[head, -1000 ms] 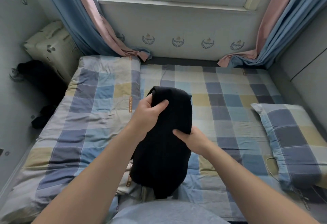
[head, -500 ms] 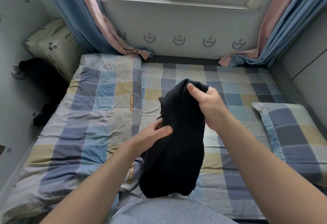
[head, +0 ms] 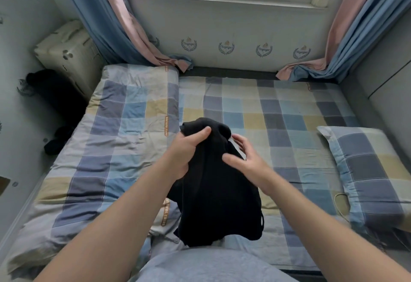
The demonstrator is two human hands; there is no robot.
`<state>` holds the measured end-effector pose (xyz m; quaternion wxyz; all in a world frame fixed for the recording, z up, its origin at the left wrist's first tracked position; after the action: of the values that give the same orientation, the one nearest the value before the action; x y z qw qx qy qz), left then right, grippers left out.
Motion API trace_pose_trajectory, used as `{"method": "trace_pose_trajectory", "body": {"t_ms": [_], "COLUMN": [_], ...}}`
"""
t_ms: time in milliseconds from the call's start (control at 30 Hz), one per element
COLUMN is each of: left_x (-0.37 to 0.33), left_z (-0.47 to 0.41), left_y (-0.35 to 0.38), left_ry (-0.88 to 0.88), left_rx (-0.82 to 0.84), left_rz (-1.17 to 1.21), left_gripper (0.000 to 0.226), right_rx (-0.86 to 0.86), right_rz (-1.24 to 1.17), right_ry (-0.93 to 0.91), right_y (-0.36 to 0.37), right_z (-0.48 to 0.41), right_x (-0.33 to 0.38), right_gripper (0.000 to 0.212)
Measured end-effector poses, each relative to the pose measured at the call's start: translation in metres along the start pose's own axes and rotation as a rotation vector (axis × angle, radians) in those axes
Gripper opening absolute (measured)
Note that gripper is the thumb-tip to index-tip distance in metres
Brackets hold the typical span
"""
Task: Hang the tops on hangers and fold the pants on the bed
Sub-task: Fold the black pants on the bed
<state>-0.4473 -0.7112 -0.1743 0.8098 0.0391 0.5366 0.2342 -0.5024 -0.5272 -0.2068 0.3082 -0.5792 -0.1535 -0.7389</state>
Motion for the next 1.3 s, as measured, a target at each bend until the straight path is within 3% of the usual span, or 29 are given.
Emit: {"method": "trace_pose_trajectory", "body": {"t_ms": [67, 100, 133, 200, 233, 333, 433, 533, 667, 800, 933, 1033, 1133, 1300], "left_x": [-0.007, -0.009, -0.012, -0.019, -0.023, -0.029, -0.019, 0.002, 0.029, 0.044, 0.044, 0.037, 0.022, -0.005], "left_z": [0.001, 0.001, 0.001, 0.0, -0.002, -0.007, -0.003, 0.007, 0.013, 0.017, 0.02, 0.019, 0.017, 0.005], "left_y": [0.002, 0.004, 0.006, 0.006, 0.005, -0.006, -0.012, -0.007, 0.004, 0.009, 0.018, 0.029, 0.033, 0.025], "left_ry": [0.006, 0.003, 0.002, 0.009, 0.019, 0.031, -0.036, -0.02, 0.011, -0.009, 0.068, 0.246, 0.392, 0.354], "left_rx": [0.014, 0.022, 0.027, 0.024, 0.02, -0.027, -0.072, 0.037, 0.15, 0.306, 0.273, 0.18, 0.067, -0.074], "left_rz": [0.04, 0.053, 0.055, 0.038, 0.03, -0.039, -0.303, -0.429, -0.647, -0.588, -0.546, -0.524, -0.574, -0.569], "left_gripper": [0.025, 0.021, 0.016, 0.014, 0.017, 0.03, 0.036, 0.052, 0.115, 0.125, 0.112, 0.075, 0.027, 0.017], "right_rx": [0.052, 0.068, 0.078, 0.013, -0.04, -0.194, -0.266, -0.34, -0.399, -0.439, -0.481, -0.467, -0.385, -0.17], "right_rz": [0.061, 0.089, 0.123, 0.219, 0.251, 0.202, 0.072, -0.051, -0.277, -0.478, -0.716, -0.816, -0.793, -0.617], "right_ry": [0.094, 0.131, 0.141, 0.102, 0.081, 0.034, -0.003, -0.001, 0.061, 0.106, 0.14, 0.151, 0.178, 0.24], "right_y": [0.008, 0.012, 0.014, 0.014, 0.011, -0.006, -0.019, -0.02, -0.015, -0.017, -0.02, -0.014, -0.008, -0.015], "right_z": [0.009, 0.012, 0.013, 0.011, 0.009, 0.003, -0.005, -0.014, -0.024, -0.027, -0.025, -0.024, -0.022, -0.013], "right_x": [-0.024, -0.035, -0.042, -0.042, -0.036, -0.008, 0.025, 0.049, 0.064, 0.073, 0.077, 0.076, 0.072, 0.05], "right_gripper": [0.097, 0.093, 0.077, 0.023, 0.008, 0.024, 0.023, 0.021, 0.02, 0.017, 0.016, 0.018, 0.021, 0.029]}}
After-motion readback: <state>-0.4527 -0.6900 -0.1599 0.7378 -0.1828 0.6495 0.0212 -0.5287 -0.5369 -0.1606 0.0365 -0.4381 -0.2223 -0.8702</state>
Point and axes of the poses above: each hand's wrist, its own z-axis away from the middle knuckle, its own y-axis out of the palm, x = y × z, the point moved 3 cm from there along -z, towards the middle knuckle, and after that the axes turned 3 degrees about -y, right-handed, at the moved point
